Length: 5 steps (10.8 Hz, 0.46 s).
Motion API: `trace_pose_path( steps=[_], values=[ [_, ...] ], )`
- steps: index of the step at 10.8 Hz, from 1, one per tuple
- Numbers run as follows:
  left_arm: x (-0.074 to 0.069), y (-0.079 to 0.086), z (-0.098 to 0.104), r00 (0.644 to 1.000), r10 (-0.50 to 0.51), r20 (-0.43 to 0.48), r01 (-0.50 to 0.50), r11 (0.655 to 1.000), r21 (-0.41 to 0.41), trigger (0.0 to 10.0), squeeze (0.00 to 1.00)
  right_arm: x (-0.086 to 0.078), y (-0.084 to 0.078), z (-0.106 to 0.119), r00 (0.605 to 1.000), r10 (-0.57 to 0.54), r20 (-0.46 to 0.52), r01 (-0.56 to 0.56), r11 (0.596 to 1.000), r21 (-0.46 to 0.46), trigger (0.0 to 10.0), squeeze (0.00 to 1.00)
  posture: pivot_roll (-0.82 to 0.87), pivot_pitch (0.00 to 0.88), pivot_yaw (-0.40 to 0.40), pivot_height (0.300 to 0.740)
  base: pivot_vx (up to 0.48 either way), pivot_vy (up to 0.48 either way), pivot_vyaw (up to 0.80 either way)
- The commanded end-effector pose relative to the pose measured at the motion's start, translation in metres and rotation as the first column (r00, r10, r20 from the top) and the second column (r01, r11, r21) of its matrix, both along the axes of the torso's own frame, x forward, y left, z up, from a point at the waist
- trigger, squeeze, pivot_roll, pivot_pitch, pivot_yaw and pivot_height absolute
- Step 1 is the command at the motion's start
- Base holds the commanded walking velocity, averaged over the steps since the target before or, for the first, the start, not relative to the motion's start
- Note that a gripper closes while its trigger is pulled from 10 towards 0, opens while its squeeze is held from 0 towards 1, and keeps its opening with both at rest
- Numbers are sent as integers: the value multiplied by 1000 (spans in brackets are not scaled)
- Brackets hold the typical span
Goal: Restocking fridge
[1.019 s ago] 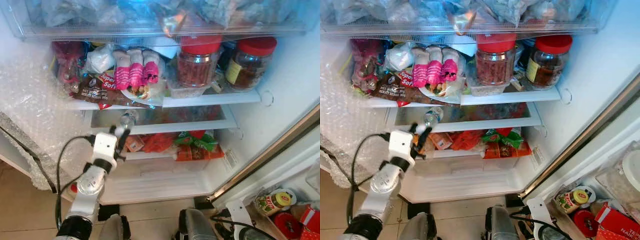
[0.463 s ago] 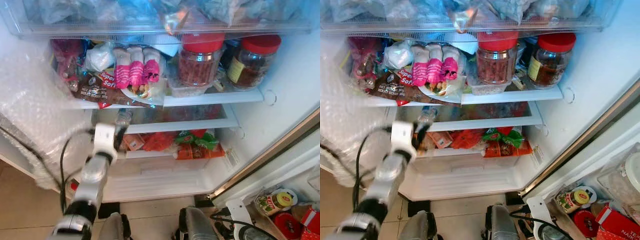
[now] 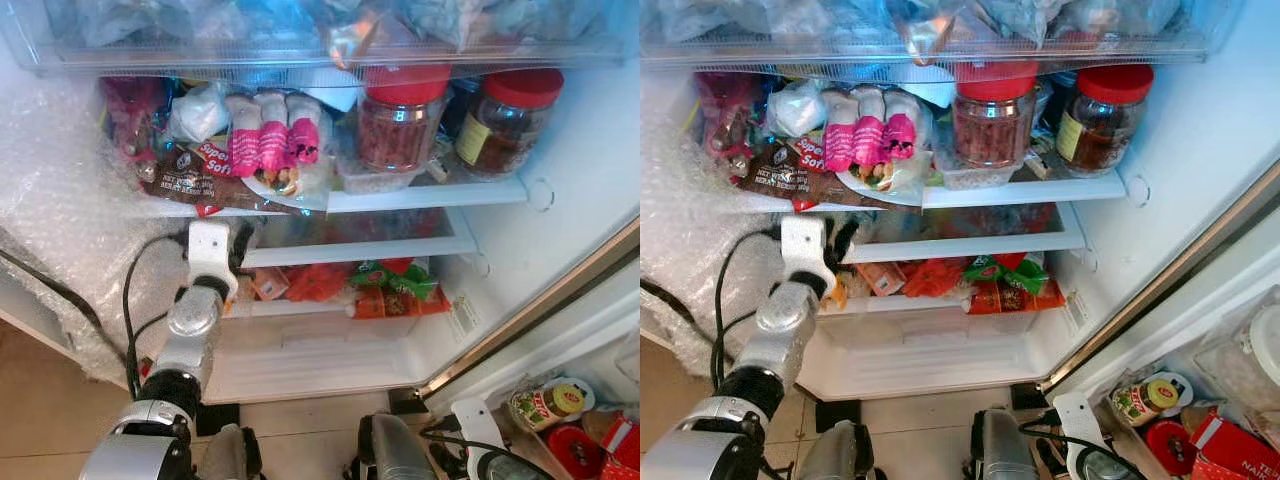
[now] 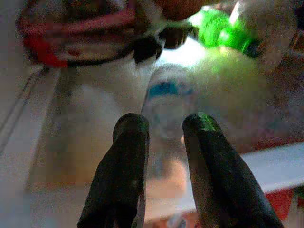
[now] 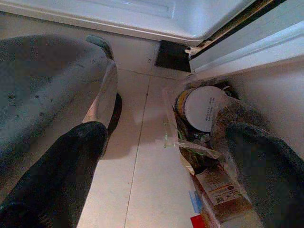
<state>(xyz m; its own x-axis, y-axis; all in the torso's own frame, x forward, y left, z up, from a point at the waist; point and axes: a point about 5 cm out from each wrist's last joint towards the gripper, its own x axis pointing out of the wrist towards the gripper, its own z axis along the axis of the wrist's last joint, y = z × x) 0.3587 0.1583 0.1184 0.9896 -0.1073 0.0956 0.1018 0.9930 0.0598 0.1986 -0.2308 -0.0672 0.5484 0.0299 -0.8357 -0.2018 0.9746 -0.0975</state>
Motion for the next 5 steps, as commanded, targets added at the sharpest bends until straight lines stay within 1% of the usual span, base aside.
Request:
trace_pose_path(
  steps=[1, 4, 5],
  values=[
    [1, -5, 3, 1000, -13, 16, 13, 1000, 9, 10000, 0, -6, -3, -3, 1000, -14, -18, 14, 1000, -4, 10000, 0, -131, 156, -36, 641, 0, 0, 0],
    [-2, -12, 8, 996, -51, 72, 50, 999, 12, 10000, 0, -6, -2, -3, 1000, -19, -16, 19, 1000, -6, 10000, 0, -129, 155, -34, 641, 0, 0, 0],
    [-7, -19, 8, 989, -116, 96, 111, 992, 53, 10000, 0, -6, -2, -3, 1000, -18, -17, 18, 1000, -6, 10000, 0, -127, 154, -33, 641, 0, 0, 0]
  ],
)
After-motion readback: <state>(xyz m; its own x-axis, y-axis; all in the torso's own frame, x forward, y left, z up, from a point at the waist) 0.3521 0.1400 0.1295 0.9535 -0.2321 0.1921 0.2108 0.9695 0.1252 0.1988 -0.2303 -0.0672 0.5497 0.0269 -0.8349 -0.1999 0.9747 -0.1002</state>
